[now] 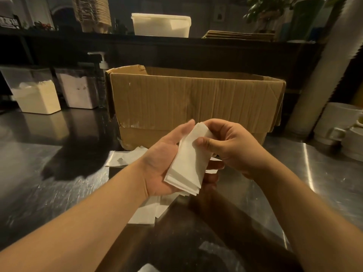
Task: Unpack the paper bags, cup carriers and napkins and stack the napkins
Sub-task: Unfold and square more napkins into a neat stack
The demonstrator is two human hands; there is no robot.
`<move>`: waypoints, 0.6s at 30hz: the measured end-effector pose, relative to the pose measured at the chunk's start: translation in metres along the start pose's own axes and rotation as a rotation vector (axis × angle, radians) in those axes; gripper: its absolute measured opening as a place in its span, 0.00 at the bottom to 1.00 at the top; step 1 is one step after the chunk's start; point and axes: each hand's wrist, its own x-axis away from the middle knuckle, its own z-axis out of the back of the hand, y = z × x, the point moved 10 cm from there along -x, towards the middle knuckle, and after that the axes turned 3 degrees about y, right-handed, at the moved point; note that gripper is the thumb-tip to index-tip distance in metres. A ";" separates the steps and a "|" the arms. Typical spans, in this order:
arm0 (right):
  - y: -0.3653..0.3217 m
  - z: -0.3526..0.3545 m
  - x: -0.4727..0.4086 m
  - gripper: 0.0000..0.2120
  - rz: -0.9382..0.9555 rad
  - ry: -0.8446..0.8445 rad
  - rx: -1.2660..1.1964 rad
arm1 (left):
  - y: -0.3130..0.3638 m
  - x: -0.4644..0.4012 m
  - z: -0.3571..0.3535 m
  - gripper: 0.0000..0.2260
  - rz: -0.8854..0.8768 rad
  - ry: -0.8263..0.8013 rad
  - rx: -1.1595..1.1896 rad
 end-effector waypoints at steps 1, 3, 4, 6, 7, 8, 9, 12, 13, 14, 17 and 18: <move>-0.001 -0.001 0.000 0.13 0.005 0.012 0.012 | 0.001 0.001 -0.002 0.28 -0.006 -0.005 -0.005; -0.004 -0.004 0.000 0.17 0.031 0.035 0.066 | 0.002 0.001 -0.005 0.22 -0.018 -0.020 0.003; -0.005 -0.005 -0.001 0.18 0.048 0.047 0.110 | 0.002 0.000 -0.004 0.20 -0.020 -0.010 0.016; -0.006 -0.006 -0.002 0.19 0.075 0.067 0.213 | 0.003 -0.001 0.003 0.18 -0.029 0.038 0.038; -0.005 -0.007 -0.002 0.20 0.081 0.064 0.253 | 0.004 -0.002 0.005 0.18 -0.033 0.042 0.040; -0.005 -0.009 -0.002 0.20 0.084 0.052 0.271 | 0.004 -0.002 0.004 0.17 -0.033 0.029 0.041; -0.004 -0.011 -0.002 0.20 0.084 0.038 0.273 | 0.004 -0.001 0.003 0.16 -0.029 0.017 0.046; -0.004 -0.013 -0.001 0.18 0.090 0.025 0.257 | 0.003 0.000 0.001 0.14 -0.018 0.013 0.046; -0.004 -0.013 -0.001 0.16 0.088 0.022 0.241 | 0.002 0.001 0.000 0.14 -0.015 0.017 0.043; -0.004 -0.013 -0.001 0.15 0.083 0.018 0.224 | 0.002 0.002 -0.001 0.15 -0.015 0.021 0.042; -0.002 -0.013 -0.001 0.15 0.071 0.018 0.227 | 0.002 0.005 0.000 0.16 -0.011 0.054 0.046; -0.002 -0.013 -0.002 0.15 0.073 0.024 0.233 | 0.001 0.005 0.000 0.16 -0.004 0.058 0.041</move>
